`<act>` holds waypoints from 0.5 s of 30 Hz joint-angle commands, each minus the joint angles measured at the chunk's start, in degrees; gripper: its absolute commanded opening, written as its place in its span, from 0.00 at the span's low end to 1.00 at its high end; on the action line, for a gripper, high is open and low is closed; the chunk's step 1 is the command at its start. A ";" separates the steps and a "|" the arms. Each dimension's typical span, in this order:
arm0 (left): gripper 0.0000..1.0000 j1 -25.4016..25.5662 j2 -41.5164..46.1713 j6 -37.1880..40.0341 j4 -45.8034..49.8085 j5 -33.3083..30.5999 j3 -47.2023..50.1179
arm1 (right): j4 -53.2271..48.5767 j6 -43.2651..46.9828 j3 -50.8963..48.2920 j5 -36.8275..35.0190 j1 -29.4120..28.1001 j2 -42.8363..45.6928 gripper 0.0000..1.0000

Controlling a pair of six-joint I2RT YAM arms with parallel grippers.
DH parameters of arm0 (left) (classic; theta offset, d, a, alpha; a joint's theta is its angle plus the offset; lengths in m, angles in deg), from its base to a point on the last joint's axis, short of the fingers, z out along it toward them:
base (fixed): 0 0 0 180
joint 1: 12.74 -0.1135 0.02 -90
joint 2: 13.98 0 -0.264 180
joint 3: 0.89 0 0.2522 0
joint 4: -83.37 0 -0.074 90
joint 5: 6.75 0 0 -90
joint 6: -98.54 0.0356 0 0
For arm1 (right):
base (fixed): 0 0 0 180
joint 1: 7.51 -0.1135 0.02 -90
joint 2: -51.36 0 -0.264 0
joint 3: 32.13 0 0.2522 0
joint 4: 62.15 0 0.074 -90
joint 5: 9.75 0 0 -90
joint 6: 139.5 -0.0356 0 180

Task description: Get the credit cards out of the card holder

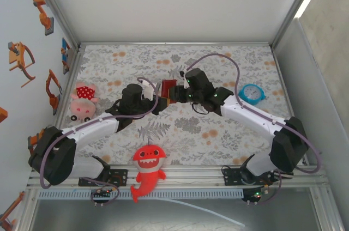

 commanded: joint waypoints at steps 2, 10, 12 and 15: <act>0.00 0.05 0.40 -0.67 -3.50 0.14 -1.32 | -1.61 -0.21 3.50 -1.25 -0.53 -1.76 0.48; 0.00 0.38 0.53 -0.91 -4.35 0.23 -1.09 | -1.34 -0.40 5.11 -0.93 -0.62 -3.78 0.48; 0.00 0.46 0.55 -1.02 -4.47 0.33 -1.09 | -1.68 -0.38 5.31 -1.18 -0.67 -4.31 0.46; 0.00 0.48 0.69 -1.01 -4.48 0.32 -1.07 | -2.22 -0.55 5.37 -1.87 -0.71 -4.69 0.37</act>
